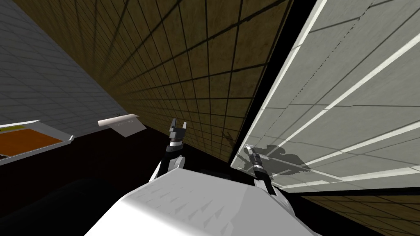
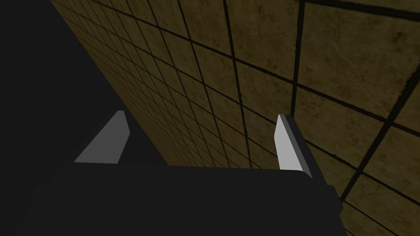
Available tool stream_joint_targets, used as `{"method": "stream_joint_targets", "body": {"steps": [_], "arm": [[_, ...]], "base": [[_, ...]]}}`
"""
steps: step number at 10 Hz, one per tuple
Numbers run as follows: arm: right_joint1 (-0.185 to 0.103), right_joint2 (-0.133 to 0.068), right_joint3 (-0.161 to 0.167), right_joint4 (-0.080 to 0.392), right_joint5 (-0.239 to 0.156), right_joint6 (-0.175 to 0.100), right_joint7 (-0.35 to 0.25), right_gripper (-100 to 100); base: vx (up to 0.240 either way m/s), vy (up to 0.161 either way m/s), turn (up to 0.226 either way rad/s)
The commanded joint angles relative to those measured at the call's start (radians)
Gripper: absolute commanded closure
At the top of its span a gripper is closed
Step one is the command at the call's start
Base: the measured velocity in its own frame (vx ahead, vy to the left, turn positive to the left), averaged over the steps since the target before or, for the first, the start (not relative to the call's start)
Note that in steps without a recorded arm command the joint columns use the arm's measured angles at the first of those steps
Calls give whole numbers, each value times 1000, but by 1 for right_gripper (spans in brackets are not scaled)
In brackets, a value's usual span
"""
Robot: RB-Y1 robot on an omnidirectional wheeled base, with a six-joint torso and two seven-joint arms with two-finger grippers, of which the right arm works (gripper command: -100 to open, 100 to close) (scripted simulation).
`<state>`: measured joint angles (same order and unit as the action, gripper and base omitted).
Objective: Pull the door open
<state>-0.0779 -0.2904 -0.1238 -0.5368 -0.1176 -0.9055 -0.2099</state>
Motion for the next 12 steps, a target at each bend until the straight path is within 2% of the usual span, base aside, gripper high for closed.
{"method": "stream_joint_targets", "body": {"steps": [1, 5, 9, 12], "arm": [[1, 0, 0, -1, 0, 1, 0, 100], [1, 0, 0, -1, 0, 1, 0, 100], [18, -22, 28, -3, 18, -18, -35, 100], [38, -49, 62, -7, 40, -45, -80, 100]], "base": [[-19, 0, -4], [-9, 1, 1], [-148, -33, 84], [-182, -51, 126]]}}
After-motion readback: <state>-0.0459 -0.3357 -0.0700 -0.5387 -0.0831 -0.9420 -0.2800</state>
